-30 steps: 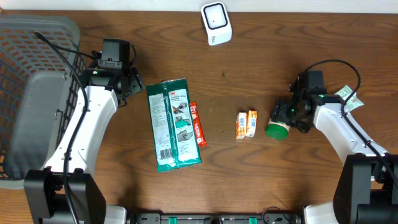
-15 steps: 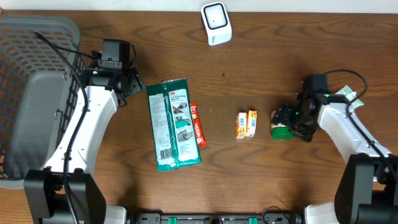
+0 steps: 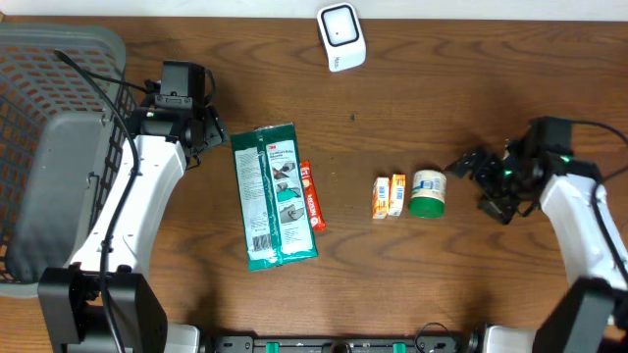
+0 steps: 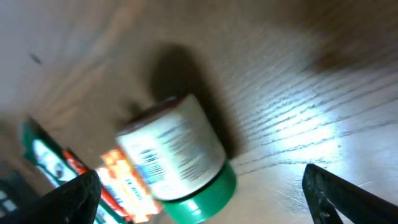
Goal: Scan the item barcode
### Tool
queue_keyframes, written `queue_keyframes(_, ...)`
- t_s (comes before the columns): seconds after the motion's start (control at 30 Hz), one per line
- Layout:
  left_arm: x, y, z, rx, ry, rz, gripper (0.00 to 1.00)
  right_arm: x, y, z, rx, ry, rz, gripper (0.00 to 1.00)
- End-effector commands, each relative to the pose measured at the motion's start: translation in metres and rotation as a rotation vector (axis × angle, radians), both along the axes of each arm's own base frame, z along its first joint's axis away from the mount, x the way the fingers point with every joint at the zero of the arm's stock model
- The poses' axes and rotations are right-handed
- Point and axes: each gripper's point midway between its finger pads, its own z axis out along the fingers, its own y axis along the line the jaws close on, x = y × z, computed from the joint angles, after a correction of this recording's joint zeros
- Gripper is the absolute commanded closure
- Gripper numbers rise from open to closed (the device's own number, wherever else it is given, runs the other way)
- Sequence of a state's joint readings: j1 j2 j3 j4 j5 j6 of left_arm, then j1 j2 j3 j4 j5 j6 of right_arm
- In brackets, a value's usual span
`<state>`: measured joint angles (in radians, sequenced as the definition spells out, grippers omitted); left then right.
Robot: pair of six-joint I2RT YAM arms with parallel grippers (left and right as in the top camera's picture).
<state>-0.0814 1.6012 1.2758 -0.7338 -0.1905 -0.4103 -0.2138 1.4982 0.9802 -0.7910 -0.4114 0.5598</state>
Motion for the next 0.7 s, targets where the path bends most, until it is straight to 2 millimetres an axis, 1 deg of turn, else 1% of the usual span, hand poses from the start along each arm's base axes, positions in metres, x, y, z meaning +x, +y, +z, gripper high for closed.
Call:
queue_keyframes(0.0,0.000,0.003,0.002,0.022,-0.002,-0.001,0.15,0.015,0.000,0.038,-0.004,-0.154,-0.002,0.01)
queue_keyframes(0.07,0.000,0.003,0.002,0.023,-0.002,-0.001,0.15,0.014,0.003,0.044,0.013,-0.166,0.003,0.01)
queue_keyframes(0.13,0.000,0.003,0.002,0.023,-0.002,-0.001,0.15,0.011,0.008,0.045,0.036,-0.158,0.016,0.01)
queue_keyframes(0.17,0.000,0.003,0.002,0.023,-0.002,-0.001,0.15,0.009,0.009,0.044,0.030,-0.157,0.035,0.02)
queue_keyframes(0.23,0.000,0.003,0.002,0.023,-0.002,-0.001,0.15,0.004,0.010,0.041,0.018,-0.146,0.067,0.24)
queue_keyframes(0.37,0.000,0.003,0.002,0.023,-0.002,-0.001,0.15,-0.005,0.019,0.038,0.027,-0.105,0.091,0.60)
queue_keyframes(0.4,0.000,0.003,0.002,0.023,-0.002,-0.001,0.15,-0.007,0.023,0.037,0.025,-0.096,0.104,0.64)
queue_keyframes(0.53,0.000,0.003,0.002,0.023,-0.002,-0.001,0.15,-0.014,0.030,0.030,-0.047,-0.059,0.145,0.66)
queue_keyframes(0.6,0.000,0.003,0.002,0.023,-0.002,-0.001,0.15,-0.017,0.033,0.026,-0.092,-0.043,0.169,0.74)
queue_keyframes(0.67,0.000,0.003,0.002,0.023,-0.002,-0.001,0.15,-0.022,0.043,0.024,-0.109,-0.028,0.208,0.82)
